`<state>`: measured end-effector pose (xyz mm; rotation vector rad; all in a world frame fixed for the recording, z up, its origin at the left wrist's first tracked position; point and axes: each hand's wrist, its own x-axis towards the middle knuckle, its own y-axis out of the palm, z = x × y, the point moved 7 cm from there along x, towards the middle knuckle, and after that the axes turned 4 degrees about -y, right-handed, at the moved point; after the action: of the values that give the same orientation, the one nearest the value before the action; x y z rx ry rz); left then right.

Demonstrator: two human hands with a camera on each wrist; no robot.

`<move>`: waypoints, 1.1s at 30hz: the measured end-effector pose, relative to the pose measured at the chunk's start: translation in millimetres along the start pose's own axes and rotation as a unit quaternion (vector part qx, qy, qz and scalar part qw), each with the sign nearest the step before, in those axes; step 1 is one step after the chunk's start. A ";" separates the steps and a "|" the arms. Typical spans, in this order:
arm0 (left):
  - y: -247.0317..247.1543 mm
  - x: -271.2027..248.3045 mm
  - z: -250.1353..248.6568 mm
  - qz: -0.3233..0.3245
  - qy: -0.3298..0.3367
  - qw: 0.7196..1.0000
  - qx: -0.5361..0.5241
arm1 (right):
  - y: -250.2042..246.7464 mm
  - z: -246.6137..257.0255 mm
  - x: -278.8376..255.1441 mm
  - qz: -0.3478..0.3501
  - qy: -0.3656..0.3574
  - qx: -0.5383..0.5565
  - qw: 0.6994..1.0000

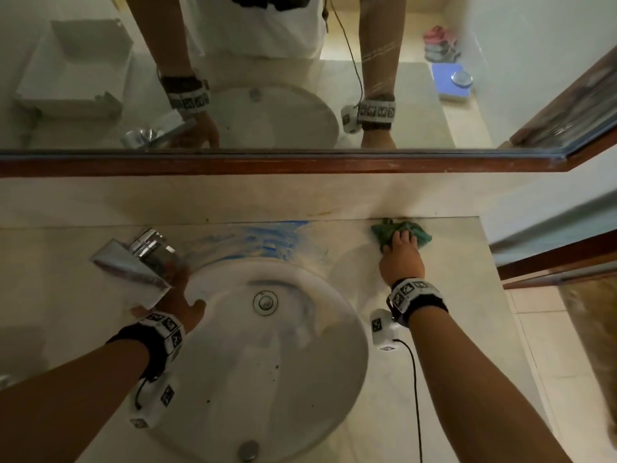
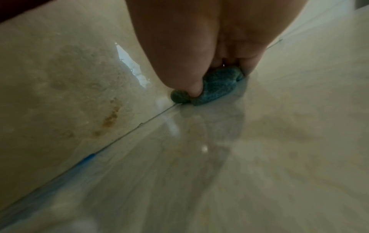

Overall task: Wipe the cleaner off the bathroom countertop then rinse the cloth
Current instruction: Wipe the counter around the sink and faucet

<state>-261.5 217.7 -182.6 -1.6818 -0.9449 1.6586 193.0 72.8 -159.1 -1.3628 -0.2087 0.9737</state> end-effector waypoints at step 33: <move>-1.6 -3.7 2.0 0.013 0.033 0.998 0.050 | 44.0 123.1 -10.7 -0.062 -0.159 -0.037 0.985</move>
<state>-263.5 215.5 -179.3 -1.6777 -0.7974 1.6289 87.1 150.0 -162.3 -1.2385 -0.5697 1.0835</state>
